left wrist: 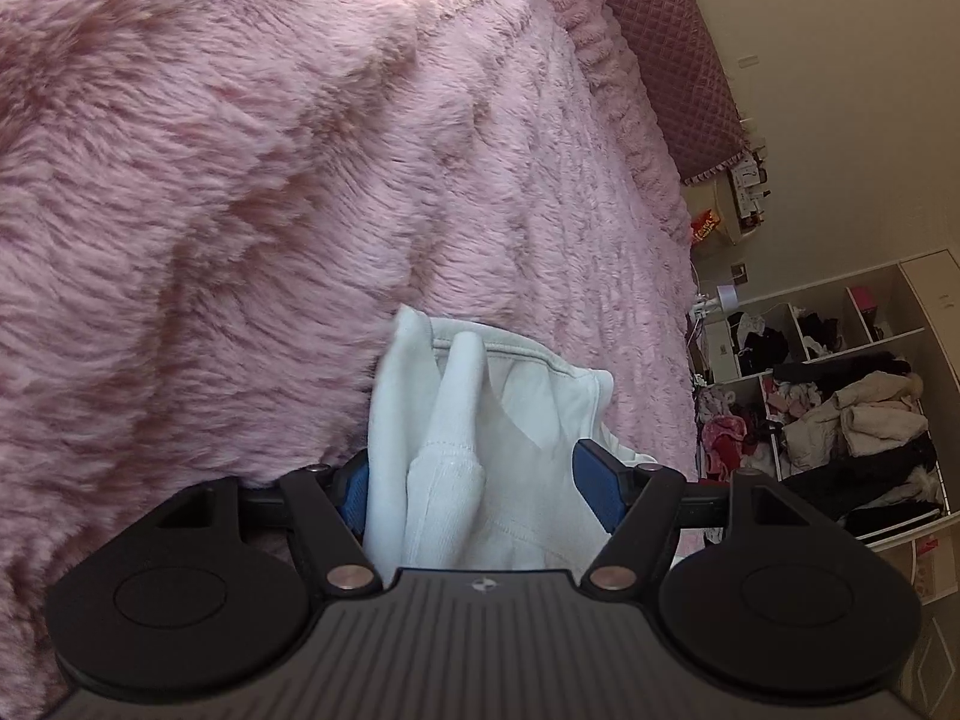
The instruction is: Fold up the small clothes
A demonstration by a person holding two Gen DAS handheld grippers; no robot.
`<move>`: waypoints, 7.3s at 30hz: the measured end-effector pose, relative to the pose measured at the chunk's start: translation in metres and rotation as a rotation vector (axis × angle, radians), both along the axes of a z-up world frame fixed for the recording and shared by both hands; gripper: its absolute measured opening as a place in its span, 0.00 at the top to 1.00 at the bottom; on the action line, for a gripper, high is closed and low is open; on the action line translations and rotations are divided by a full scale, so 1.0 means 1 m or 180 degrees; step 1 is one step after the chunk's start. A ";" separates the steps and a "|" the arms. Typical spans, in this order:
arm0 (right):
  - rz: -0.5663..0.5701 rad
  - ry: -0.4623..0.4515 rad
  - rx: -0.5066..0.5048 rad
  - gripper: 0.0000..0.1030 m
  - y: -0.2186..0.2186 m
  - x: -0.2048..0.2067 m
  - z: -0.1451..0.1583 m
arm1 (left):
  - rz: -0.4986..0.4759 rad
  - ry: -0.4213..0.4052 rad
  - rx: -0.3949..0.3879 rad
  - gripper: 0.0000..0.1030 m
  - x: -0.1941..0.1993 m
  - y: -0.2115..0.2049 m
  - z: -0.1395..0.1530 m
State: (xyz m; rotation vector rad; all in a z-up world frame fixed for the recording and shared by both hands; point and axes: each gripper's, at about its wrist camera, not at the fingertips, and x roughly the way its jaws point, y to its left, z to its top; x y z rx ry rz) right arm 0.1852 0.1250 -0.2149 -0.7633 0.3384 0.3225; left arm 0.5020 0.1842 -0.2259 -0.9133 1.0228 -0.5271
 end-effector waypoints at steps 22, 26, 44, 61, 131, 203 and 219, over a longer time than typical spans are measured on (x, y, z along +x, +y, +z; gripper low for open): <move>-0.0220 0.0367 0.0914 0.93 -0.036 0.003 0.057 | 0.0174 -0.0049 0.0072 0.79 -0.015 -0.010 0.046; -0.0305 0.0318 0.1101 0.93 -0.052 0.000 0.073 | 0.0099 -0.0129 0.0115 0.79 -0.017 -0.029 0.069; -0.1099 -0.0098 0.1819 0.93 -0.192 -0.032 0.132 | -0.0186 -0.0629 0.0101 0.97 -0.038 -0.186 0.143; -0.1647 0.0247 0.2335 0.96 -0.298 -0.038 0.077 | -0.1408 -0.0827 0.2938 0.46 -0.080 -0.373 0.113; -0.2803 0.0362 0.2614 0.80 -0.446 -0.062 0.050 | -0.1029 -0.1347 0.2483 0.69 -0.141 -0.379 0.163; -0.1708 0.1148 0.2760 1.00 -0.499 -0.058 0.069 | -0.0973 -0.1256 0.2320 0.84 -0.293 -0.231 0.062; -0.1947 0.1296 0.2790 1.00 -0.504 -0.051 0.037 | -0.1106 -0.1189 0.2323 0.84 -0.302 -0.229 0.057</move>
